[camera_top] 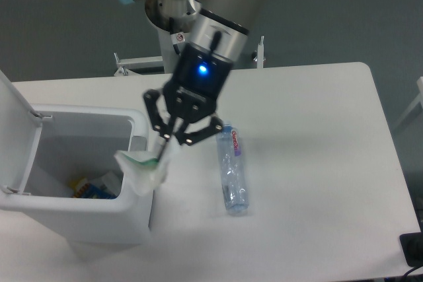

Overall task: Place the trash in the trash can
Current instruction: 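Lift the tissue and carry it over the trash bin opening, then lower the tissue into the bin and open the gripper, then move the open gripper over the clear water bottle, then rotate the gripper and lower it around the bottle's cap end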

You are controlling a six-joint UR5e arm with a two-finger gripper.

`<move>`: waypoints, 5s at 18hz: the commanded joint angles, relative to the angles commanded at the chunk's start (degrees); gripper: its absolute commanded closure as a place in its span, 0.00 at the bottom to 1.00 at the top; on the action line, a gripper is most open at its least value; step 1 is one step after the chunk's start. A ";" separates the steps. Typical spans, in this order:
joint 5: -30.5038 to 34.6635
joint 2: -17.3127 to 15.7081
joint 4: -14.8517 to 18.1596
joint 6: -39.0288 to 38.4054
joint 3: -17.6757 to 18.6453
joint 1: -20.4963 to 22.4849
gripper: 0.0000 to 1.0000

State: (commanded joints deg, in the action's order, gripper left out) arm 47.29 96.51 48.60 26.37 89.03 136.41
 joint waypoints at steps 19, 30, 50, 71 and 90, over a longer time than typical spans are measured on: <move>0.62 2.37 -0.35 -1.77 0.44 -0.28 0.00; 3.16 9.83 -0.35 4.29 -2.71 8.52 0.00; 23.98 22.93 13.27 4.56 -6.86 7.74 0.00; 43.24 28.47 15.91 3.77 -2.99 0.88 0.00; 44.65 27.95 16.44 3.86 -4.65 0.17 0.52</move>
State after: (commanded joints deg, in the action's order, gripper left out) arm 91.94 124.46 65.04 30.24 84.38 136.58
